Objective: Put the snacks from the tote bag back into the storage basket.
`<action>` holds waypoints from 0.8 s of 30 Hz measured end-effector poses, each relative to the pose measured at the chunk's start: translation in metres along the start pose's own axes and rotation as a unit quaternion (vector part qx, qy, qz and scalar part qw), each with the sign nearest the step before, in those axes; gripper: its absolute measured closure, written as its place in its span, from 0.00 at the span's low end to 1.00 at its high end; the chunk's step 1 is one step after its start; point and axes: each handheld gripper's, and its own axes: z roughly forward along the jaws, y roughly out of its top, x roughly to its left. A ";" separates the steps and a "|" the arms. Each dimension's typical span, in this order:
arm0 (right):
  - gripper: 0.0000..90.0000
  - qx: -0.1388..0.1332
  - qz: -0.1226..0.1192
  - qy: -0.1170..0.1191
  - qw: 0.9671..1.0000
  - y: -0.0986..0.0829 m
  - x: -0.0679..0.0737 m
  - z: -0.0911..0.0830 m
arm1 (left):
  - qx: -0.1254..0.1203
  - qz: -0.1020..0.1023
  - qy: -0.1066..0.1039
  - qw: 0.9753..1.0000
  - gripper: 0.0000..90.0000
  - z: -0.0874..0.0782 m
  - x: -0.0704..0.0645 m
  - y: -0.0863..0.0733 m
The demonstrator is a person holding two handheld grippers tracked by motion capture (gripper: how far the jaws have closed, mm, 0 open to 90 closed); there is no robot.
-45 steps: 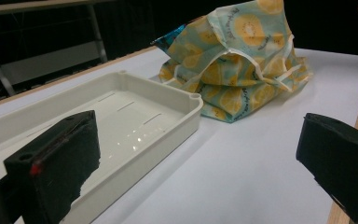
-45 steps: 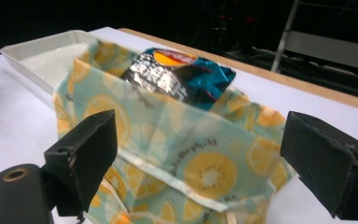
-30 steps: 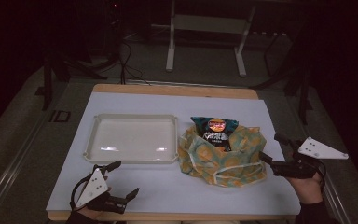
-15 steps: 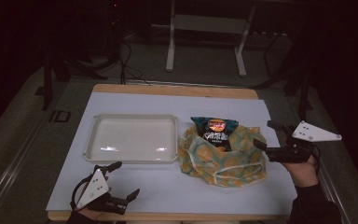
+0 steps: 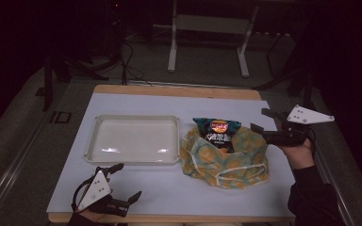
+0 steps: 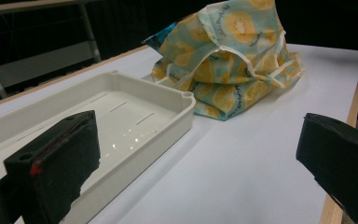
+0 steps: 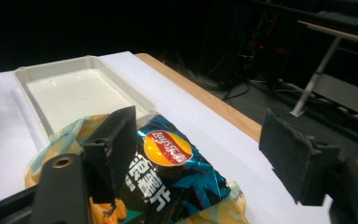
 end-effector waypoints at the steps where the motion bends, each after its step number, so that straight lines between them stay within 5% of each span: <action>1: 0.35 0.004 0.002 0.002 1.000 0.000 -0.003 0.004 | 0.000 0.000 0.000 1.000 0.00 0.000 0.000 0.000; 16: 0.42 0.024 0.031 0.019 0.999 -0.013 -0.023 0.054 | 0.005 0.005 -0.003 1.000 0.00 0.001 0.000 -0.001; 24: 0.42 0.054 0.046 0.018 0.997 -0.035 -0.032 0.074 | 0.007 0.005 -0.003 1.000 0.00 0.000 0.000 -0.001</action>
